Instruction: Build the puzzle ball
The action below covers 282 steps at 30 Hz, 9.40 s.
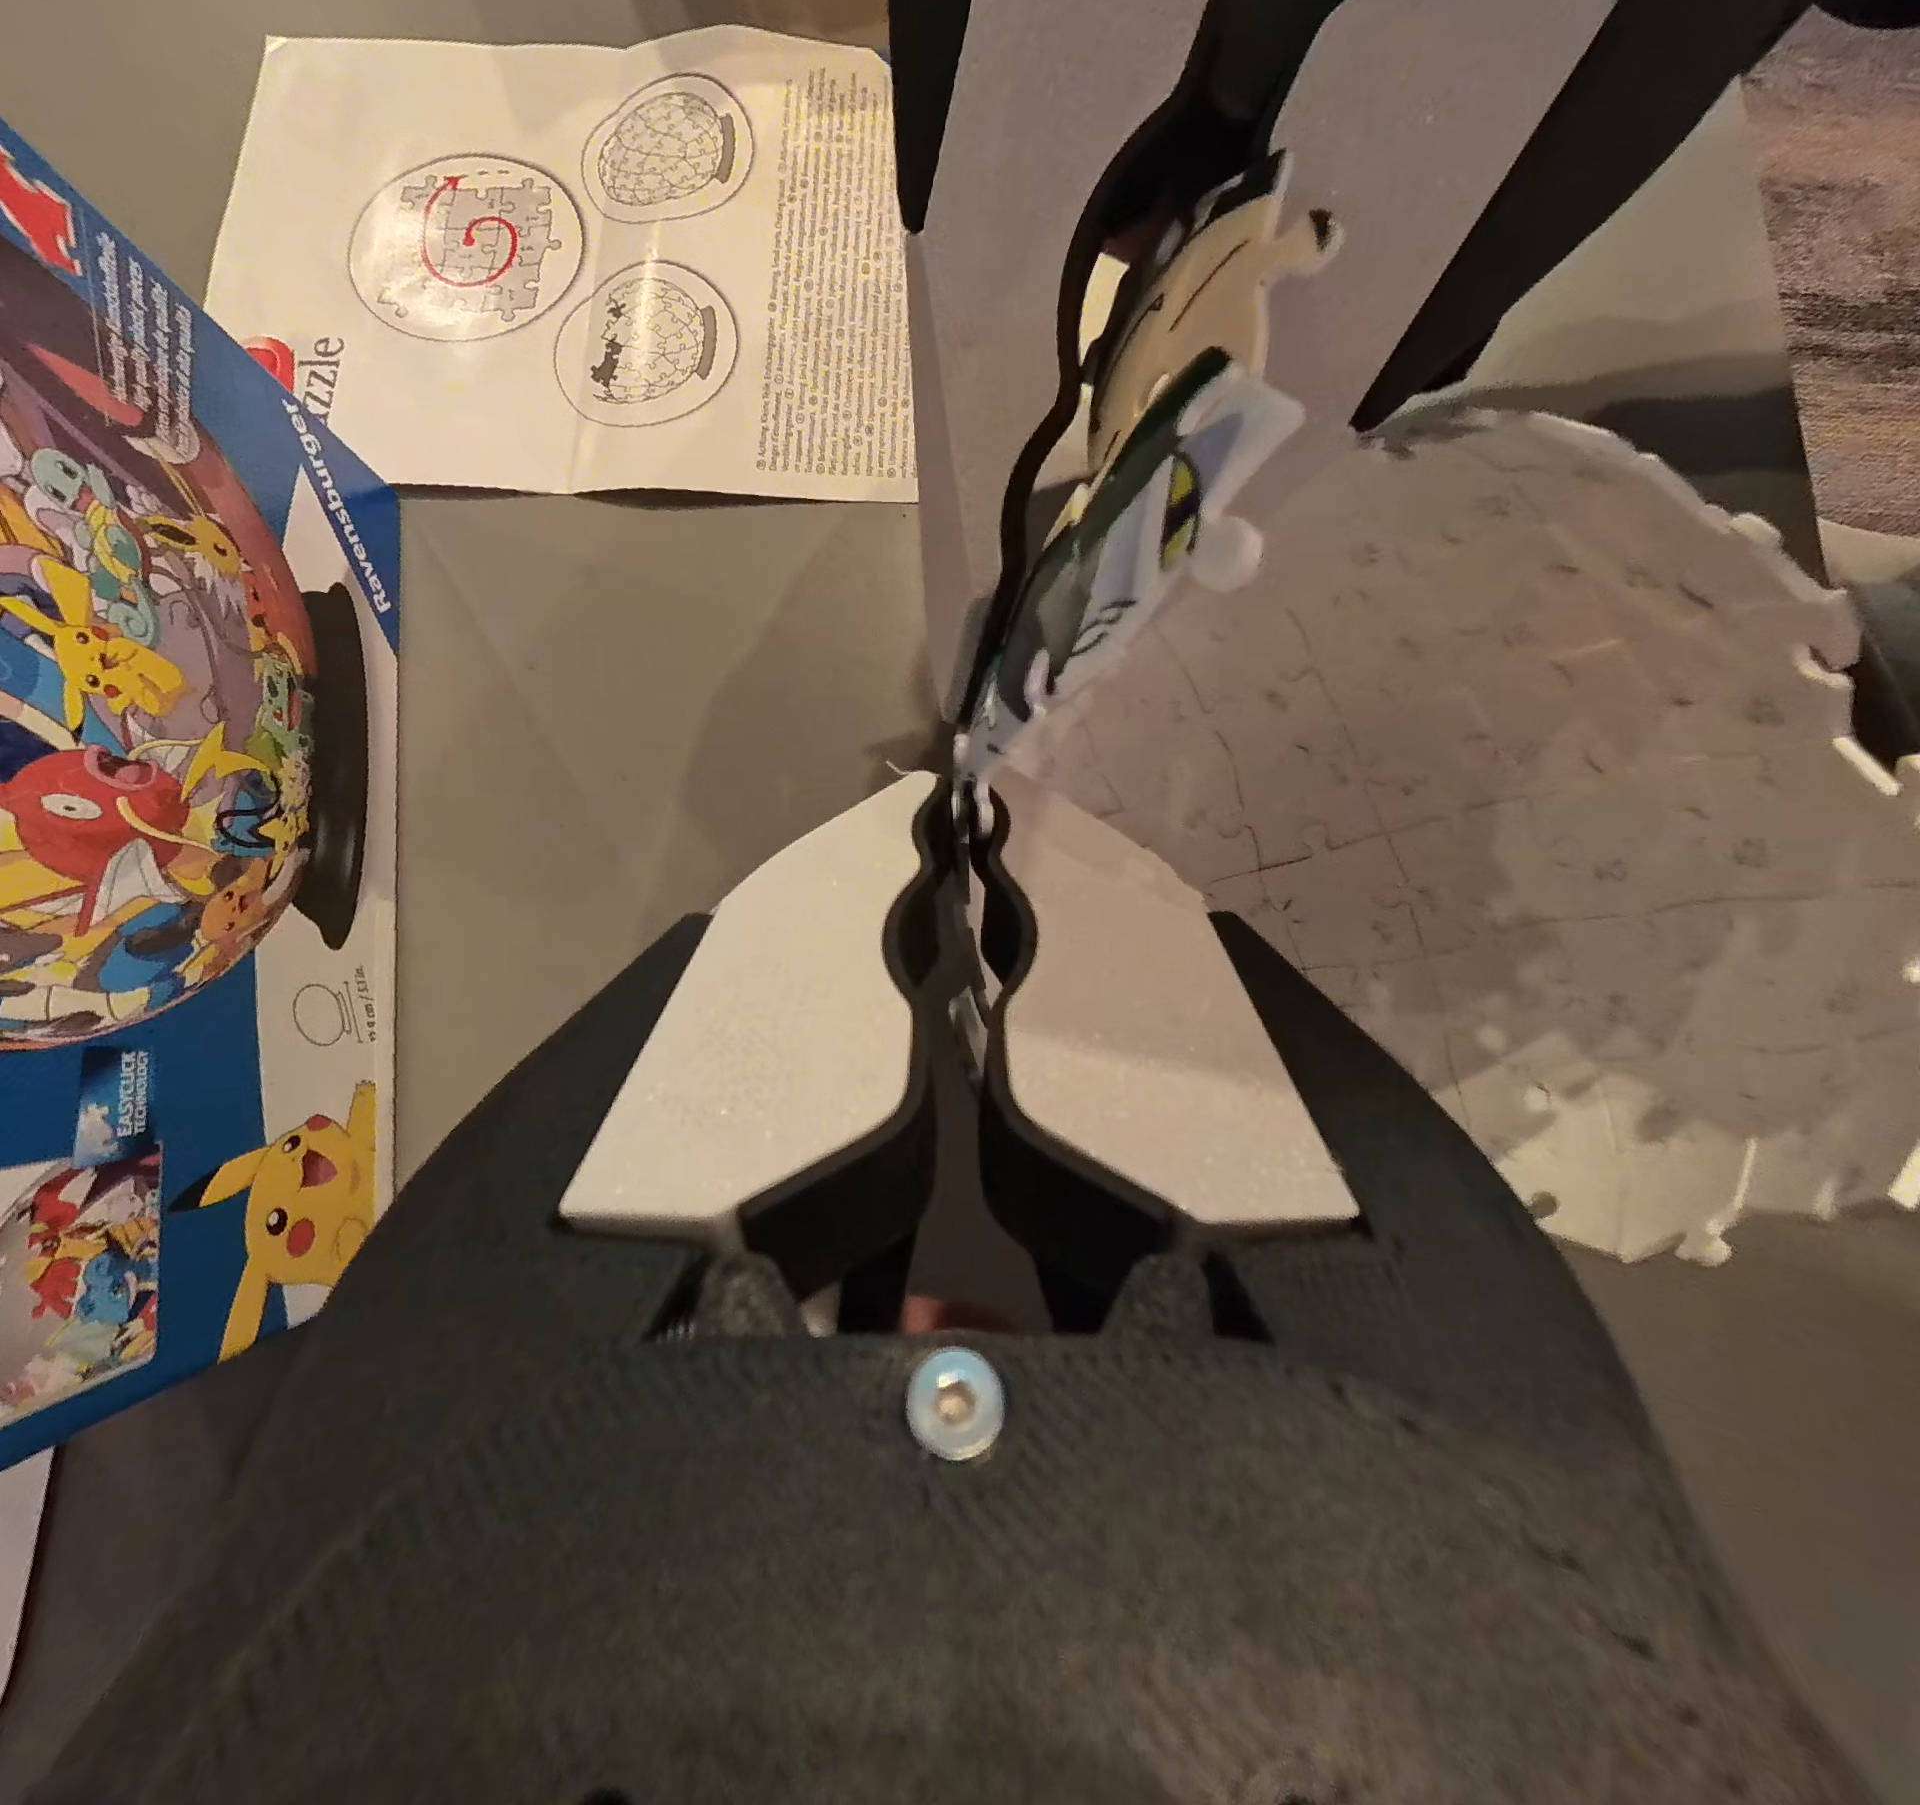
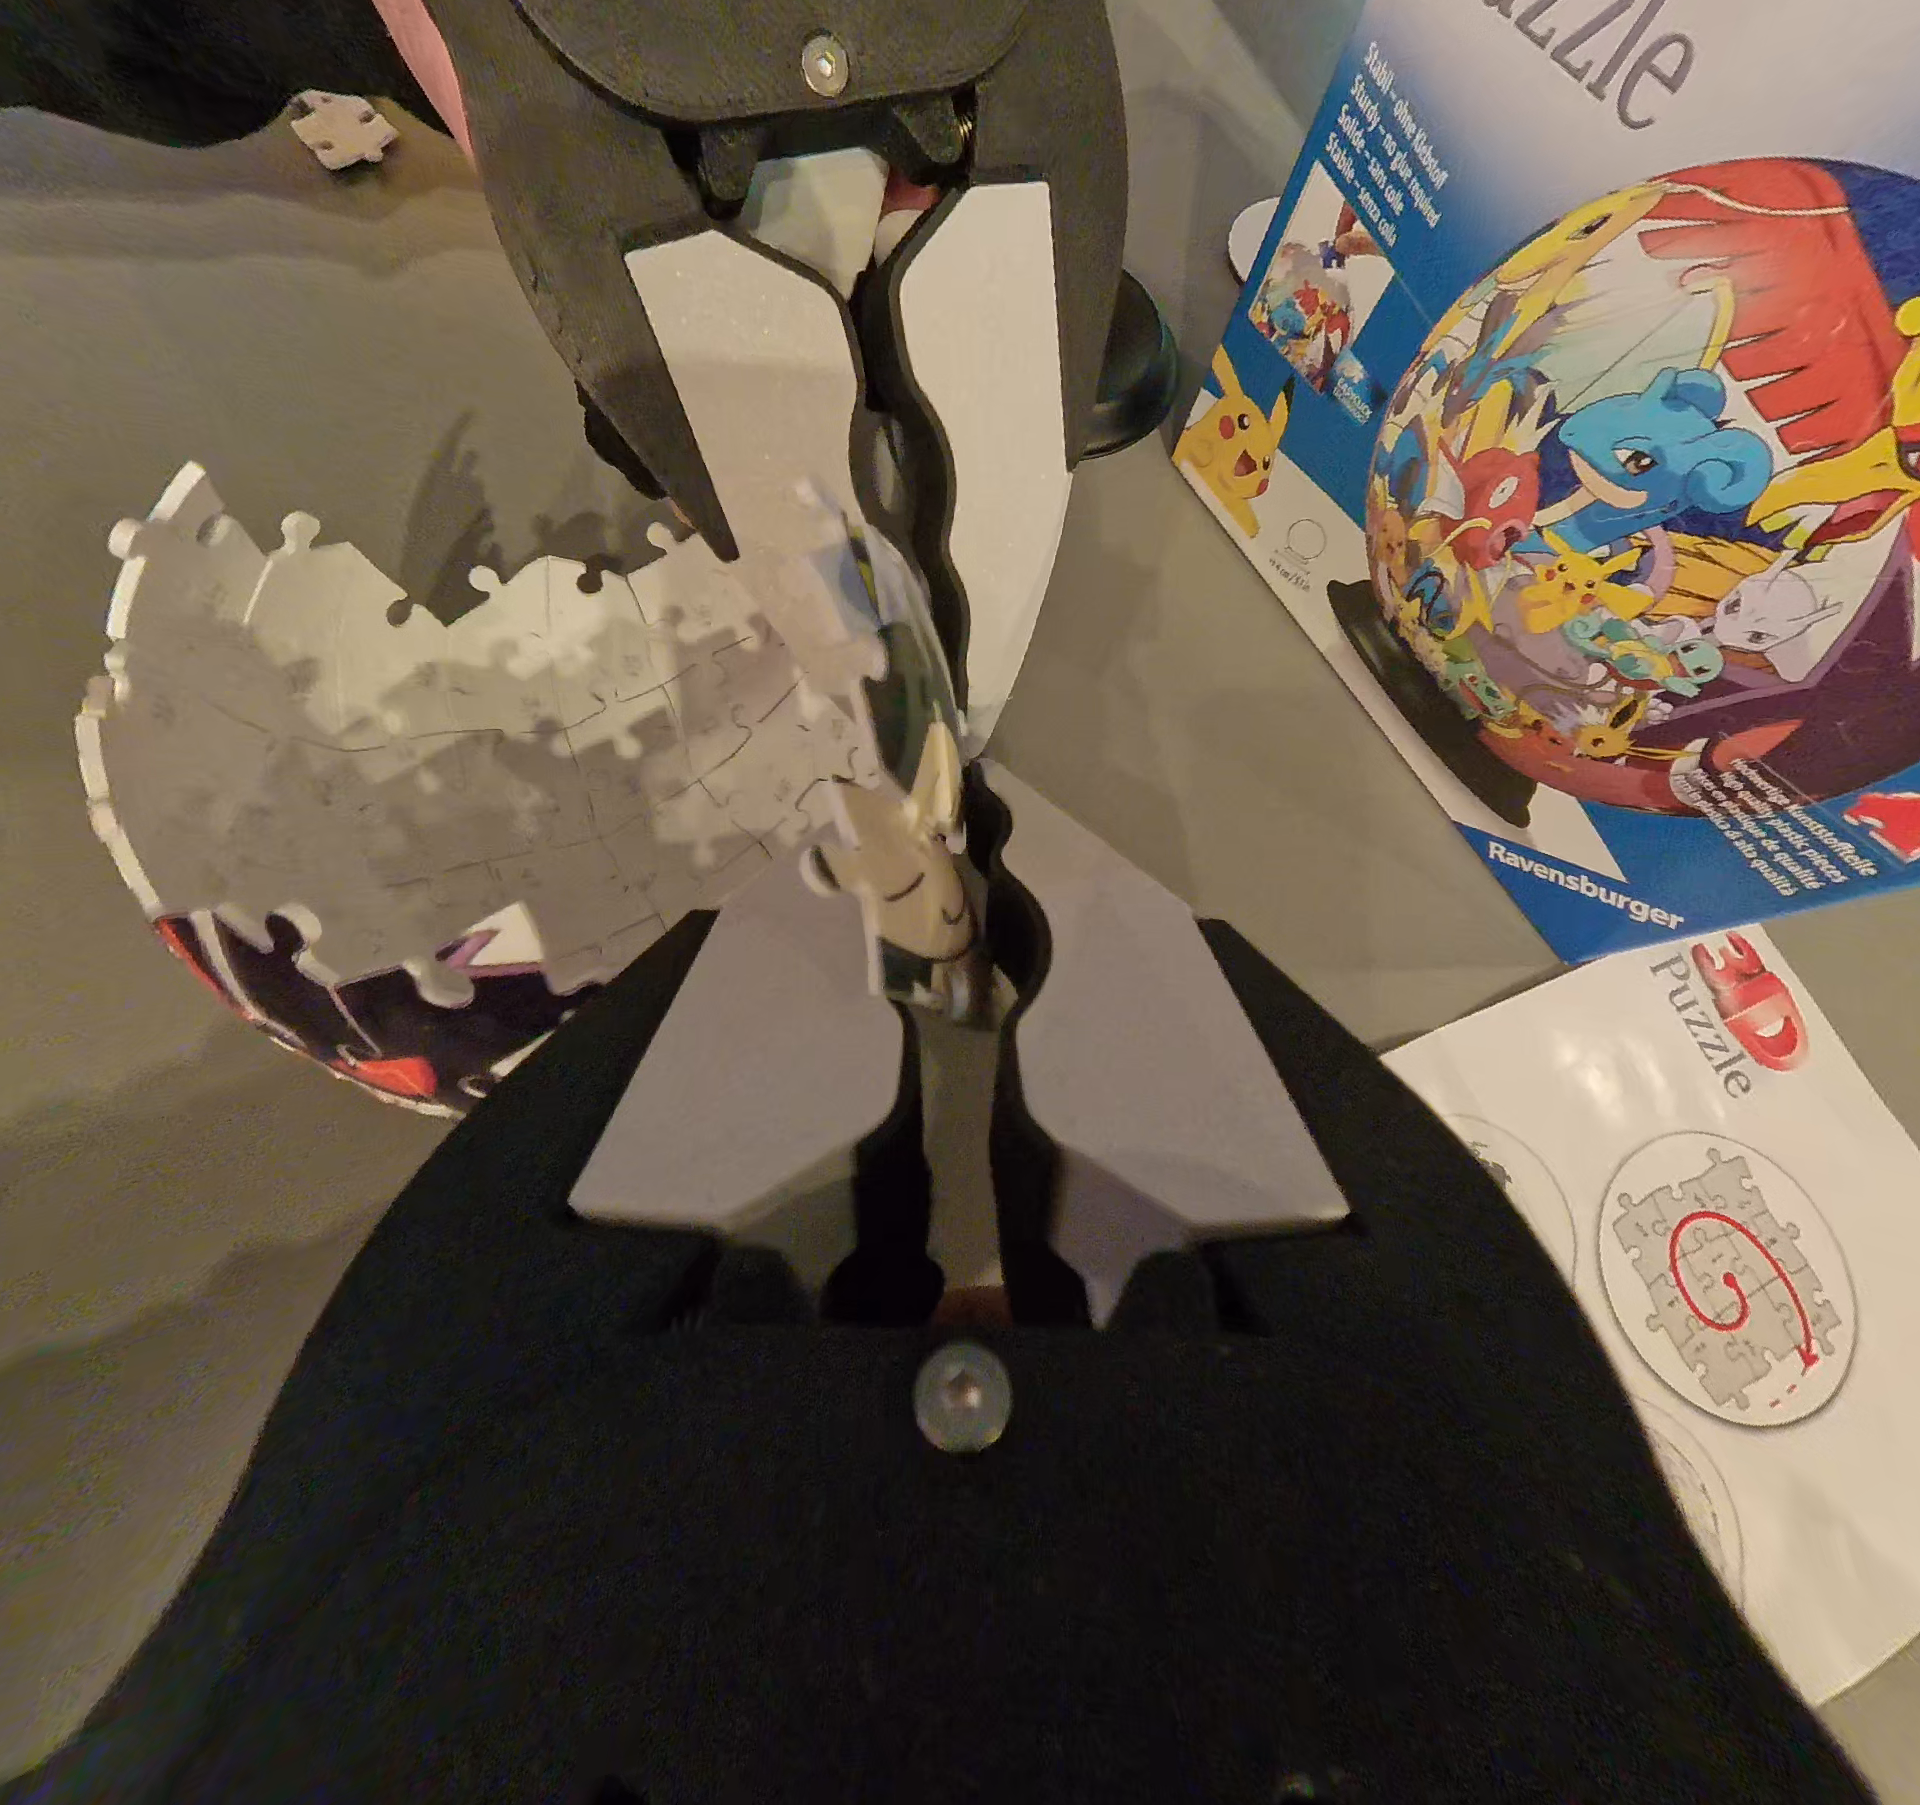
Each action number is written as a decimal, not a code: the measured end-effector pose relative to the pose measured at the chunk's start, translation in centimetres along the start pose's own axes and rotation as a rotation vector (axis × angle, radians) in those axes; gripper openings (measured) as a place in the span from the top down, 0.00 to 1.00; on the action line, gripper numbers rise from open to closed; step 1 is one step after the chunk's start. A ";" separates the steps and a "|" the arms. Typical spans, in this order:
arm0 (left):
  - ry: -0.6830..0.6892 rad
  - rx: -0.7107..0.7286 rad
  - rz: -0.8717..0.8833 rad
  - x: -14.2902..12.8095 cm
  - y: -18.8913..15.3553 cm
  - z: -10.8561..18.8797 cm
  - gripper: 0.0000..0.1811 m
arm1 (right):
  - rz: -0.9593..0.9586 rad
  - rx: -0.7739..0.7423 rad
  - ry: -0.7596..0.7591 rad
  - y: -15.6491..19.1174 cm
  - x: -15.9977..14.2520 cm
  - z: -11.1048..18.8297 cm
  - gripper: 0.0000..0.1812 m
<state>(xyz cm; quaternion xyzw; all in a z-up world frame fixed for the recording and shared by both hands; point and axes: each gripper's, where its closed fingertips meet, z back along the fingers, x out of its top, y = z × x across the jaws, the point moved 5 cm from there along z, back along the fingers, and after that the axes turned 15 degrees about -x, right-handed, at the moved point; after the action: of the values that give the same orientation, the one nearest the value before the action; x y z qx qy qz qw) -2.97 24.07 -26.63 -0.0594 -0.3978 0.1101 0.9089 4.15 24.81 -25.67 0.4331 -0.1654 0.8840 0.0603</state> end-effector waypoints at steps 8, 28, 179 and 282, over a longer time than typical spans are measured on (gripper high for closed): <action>0.005 0.001 0.009 0.0 0.2 -0.1 0.98 | 0.058 -0.025 0.009 -0.1 0.0 -0.1 1.00; 0.020 0.006 0.002 0.2 0.3 -0.5 0.98 | 0.104 -0.008 0.010 -0.6 -0.3 0.0 0.98; 0.016 0.029 0.022 0.3 1.8 -0.5 0.98 | -0.101 0.087 0.080 -1.9 -1.2 -1.3 0.99; 0.042 0.035 0.028 -0.5 1.5 -0.7 0.96 | -0.082 0.130 -0.049 -1.9 -1.9 -1.2 0.99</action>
<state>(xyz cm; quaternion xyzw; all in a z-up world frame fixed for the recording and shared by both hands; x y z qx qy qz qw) -2.99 25.39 -27.78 -0.0514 -0.3756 0.1283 0.9164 4.87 27.04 -27.43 0.4638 -0.0913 0.8789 0.0644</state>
